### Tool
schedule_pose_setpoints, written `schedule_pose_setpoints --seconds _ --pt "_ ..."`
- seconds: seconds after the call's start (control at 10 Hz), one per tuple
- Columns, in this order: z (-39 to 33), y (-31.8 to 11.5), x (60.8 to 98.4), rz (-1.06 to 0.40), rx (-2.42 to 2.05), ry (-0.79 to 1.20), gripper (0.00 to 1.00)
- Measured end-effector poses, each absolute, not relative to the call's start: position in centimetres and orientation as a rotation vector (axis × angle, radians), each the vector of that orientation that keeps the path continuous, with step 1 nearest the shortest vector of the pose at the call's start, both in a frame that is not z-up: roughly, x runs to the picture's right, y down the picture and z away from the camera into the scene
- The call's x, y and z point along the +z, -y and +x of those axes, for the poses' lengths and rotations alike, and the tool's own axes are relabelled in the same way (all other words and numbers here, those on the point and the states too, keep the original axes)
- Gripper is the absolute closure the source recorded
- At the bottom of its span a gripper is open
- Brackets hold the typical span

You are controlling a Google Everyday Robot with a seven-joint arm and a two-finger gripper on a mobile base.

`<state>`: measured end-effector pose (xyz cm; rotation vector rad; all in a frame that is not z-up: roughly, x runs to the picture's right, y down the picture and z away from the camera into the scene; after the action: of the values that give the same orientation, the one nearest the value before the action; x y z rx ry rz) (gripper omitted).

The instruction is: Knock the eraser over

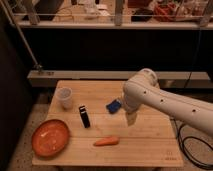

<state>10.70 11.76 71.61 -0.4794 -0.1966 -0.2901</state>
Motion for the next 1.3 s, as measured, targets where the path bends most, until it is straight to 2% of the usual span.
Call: schedule_pose_setpoints --seconds 0.8,1.3 --pt "8.4 -12.3 72.9 -0.463 -0.277 0.246 0.21" --pt "8.1 -12.6 73.7 -0.456 -0.258 0.268 0.42"
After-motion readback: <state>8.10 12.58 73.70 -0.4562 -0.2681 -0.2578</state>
